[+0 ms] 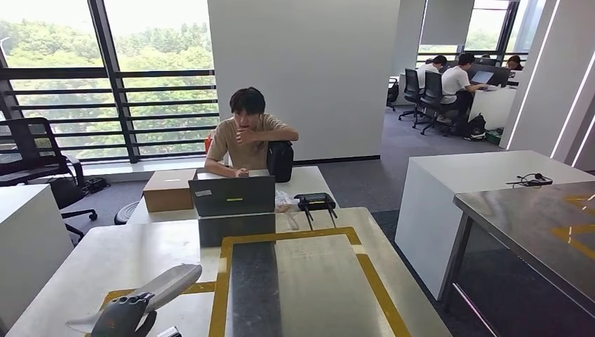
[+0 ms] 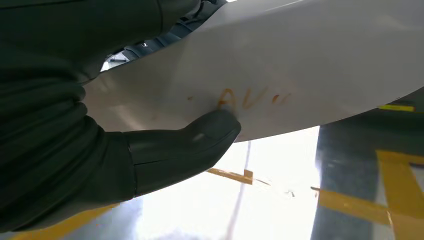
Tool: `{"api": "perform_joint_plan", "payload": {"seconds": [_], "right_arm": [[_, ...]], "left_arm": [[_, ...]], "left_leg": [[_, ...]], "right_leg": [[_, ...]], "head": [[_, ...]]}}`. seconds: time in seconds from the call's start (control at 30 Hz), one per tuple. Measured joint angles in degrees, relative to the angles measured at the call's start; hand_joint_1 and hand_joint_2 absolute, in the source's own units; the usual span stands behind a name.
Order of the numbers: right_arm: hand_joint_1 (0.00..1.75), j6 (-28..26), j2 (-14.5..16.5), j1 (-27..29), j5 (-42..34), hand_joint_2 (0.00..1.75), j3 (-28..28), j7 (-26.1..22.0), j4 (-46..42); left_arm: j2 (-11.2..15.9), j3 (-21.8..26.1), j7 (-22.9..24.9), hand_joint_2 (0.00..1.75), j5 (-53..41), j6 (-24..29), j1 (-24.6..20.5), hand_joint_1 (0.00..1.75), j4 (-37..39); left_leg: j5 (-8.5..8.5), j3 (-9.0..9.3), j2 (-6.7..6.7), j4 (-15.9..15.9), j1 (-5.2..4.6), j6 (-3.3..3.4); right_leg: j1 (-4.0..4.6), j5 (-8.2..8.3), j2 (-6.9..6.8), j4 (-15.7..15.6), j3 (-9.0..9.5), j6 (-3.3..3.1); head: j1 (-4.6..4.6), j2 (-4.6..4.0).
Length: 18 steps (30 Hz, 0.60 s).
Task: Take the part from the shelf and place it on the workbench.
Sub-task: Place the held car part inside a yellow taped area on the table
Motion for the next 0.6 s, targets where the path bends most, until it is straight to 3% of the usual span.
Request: {"api": "perform_joint_plan", "payload": {"seconds": [0.17, 0.3, 0.53, 0.6], "right_arm": [[0.0, -0.04, 0.05, 0.15, -0.54, 1.75, 0.08, 0.67, 0.0], [0.0, -0.1, 0.05, 0.37, -0.75, 0.0, 0.08, 0.13, 0.0], [0.0, -0.13, 0.05, 0.46, -0.98, 0.0, 0.08, -0.31, 0.0], [0.0, -0.14, 0.05, 0.46, -1.1, 0.0, 0.08, -0.31, 0.0]], "left_arm": [[-0.75, -2.43, 0.1, 1.75, -0.78, -0.83, 1.34, 1.75, 0.32], [-0.8, -3.62, 1.27, 1.75, -1.44, -1.93, 1.4, 0.0, 0.6], [-0.8, -4.9, 3.73, 1.75, -2.09, -2.07, 1.39, 0.0, 1.01], [-0.8, -5.07, 4.41, 0.87, -2.01, -2.29, 1.37, 0.0, 1.13]], "left_leg": [[0.0, 0.0, 0.0, -0.01, -0.01, 0.0], [0.0, 0.01, 0.0, -0.05, 0.01, -0.01], [0.04, 0.02, 0.0, -0.08, 0.01, -0.05], [0.04, 0.02, 0.0, -0.08, 0.01, -0.05]], "right_leg": [[0.07, -0.01, -0.04, -0.01, -0.03, 0.0], [0.1, -0.01, -0.03, 0.0, -0.03, -0.01], [0.1, -0.01, -0.03, 0.0, -0.03, -0.01], [0.1, -0.01, -0.03, 0.0, -0.03, -0.01]], "head": [[0.0, 0.0], [0.0, 0.0], [0.0, 0.0], [0.0, 0.0]]}}
